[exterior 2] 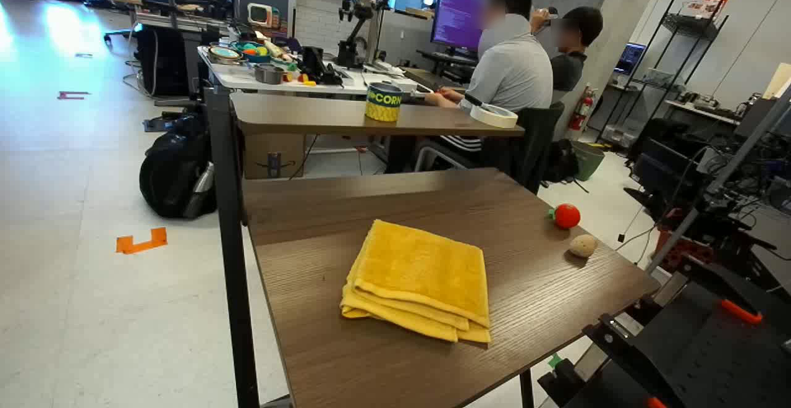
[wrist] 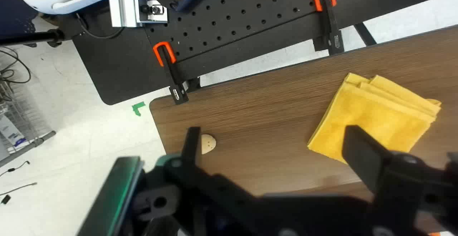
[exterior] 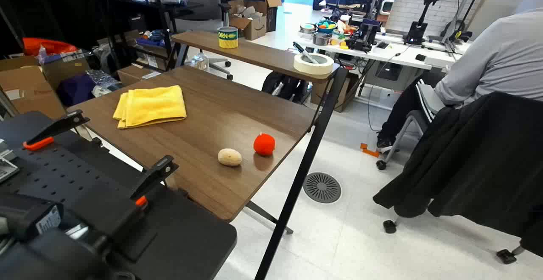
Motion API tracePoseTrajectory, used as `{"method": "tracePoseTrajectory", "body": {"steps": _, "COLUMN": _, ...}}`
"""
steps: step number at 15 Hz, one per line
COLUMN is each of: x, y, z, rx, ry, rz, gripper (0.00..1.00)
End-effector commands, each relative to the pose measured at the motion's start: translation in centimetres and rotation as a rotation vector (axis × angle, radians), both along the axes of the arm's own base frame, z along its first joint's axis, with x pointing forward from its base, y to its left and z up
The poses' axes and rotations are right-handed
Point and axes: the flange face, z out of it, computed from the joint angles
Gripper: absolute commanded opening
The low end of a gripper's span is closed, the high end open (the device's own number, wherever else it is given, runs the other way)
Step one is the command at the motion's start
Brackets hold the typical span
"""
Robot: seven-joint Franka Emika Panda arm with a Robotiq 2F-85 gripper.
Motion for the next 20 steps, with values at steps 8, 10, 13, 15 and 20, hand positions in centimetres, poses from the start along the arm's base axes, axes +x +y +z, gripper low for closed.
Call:
{"method": "tracePoseTrajectory", "body": {"steps": 8, "x": 8.8, "y": 2.7, "z": -4.6, "rx": 0.073, "ry": 0.172, "rz": -0.092, "gripper": 1.0}}
{"method": "tracePoseTrajectory", "body": {"steps": 10, "x": 11.6, "y": 3.8, "z": -6.6, "rx": 0.106, "ry": 0.21, "rz": -0.128, "gripper": 1.0}}
{"method": "tracePoseTrajectory", "body": {"steps": 13, "x": 10.5, "y": 3.2, "z": -6.9, "rx": 0.092, "ry": 0.195, "rz": -0.107, "gripper": 1.0}}
{"method": "tracePoseTrajectory", "body": {"steps": 15, "x": 11.5, "y": 3.5, "z": -7.7, "rx": 0.096, "ry": 0.208, "rz": -0.111, "gripper": 1.0}}
{"method": "tracePoseTrajectory", "body": {"steps": 20, "x": 12.4, "y": 3.8, "z": -7.7, "rx": 0.107, "ry": 0.135, "rz": -0.111, "gripper": 1.0}}
